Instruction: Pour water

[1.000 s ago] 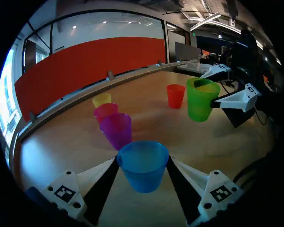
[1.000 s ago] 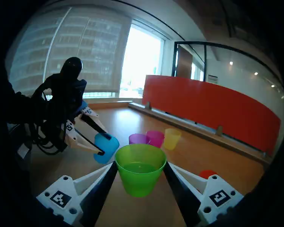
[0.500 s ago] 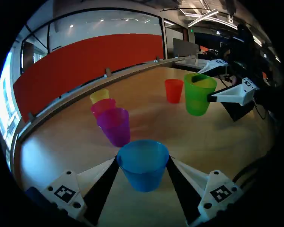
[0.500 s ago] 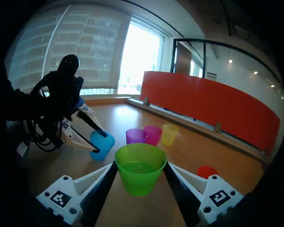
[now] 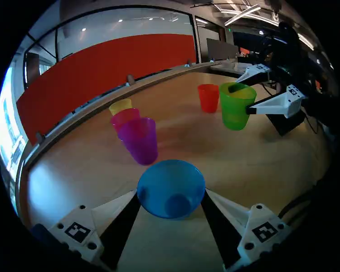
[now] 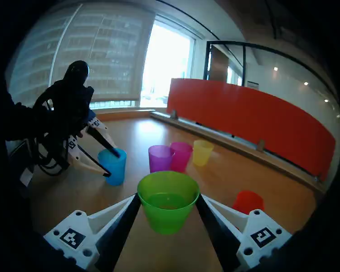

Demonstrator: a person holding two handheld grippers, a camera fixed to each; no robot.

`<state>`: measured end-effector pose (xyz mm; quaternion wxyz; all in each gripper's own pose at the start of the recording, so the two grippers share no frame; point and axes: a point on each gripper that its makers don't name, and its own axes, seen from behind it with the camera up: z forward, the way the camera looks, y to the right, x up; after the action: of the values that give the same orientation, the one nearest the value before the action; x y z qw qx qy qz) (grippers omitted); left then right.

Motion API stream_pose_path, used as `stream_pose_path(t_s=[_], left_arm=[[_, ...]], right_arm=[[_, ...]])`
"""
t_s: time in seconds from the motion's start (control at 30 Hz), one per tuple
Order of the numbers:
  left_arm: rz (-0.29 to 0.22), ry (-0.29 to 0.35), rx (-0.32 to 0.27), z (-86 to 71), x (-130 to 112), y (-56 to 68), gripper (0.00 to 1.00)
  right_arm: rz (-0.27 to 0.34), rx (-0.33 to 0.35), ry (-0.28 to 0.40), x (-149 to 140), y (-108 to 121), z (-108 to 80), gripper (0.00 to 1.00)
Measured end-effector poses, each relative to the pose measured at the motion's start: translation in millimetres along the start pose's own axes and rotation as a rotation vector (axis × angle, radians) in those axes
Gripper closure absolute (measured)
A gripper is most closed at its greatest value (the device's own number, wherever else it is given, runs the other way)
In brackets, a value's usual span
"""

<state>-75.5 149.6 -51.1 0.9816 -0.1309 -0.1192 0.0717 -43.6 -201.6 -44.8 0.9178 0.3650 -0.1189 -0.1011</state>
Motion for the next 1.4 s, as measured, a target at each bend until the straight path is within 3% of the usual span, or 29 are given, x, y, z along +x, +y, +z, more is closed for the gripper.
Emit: stream_pose_path(t_s=[0.6, 1.0, 1.4], left_arm=[[-0.011, -0.060, -0.047, 0.1, -17.8, 10.4, 0.12], [0.020, -0.110, -0.060, -5.1, -33.1, 18.9, 0.12], [-0.008, -0.084, -0.047, -20.9, -31.6, 18.4, 0.12]], right_arm=[[0.018, 0.004, -0.052, -25.9, 1.8, 13.7, 0.09], [0.041, 0.017, -0.118, -39.3, 3.1, 18.5, 0.09], [0.057, 0.020, -0.175, -47.8, 4.7, 21.1, 0.09]])
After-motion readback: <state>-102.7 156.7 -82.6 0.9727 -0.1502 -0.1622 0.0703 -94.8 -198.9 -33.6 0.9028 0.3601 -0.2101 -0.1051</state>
